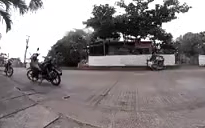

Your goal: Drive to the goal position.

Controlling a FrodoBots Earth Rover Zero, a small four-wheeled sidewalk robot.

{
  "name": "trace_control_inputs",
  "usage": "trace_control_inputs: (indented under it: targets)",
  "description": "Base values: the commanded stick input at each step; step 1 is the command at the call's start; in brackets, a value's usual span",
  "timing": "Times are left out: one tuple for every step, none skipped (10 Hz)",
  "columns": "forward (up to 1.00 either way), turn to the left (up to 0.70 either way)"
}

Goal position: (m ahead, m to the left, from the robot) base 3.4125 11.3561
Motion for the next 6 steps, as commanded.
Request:
trace_control_inputs:
  targets:
    - [0.00, 0.45]
    - [0.00, 0.45]
    - [0.00, 0.45]
    - [0.00, 0.45]
    - [0.00, 0.45]
    - [0.00, 0.45]
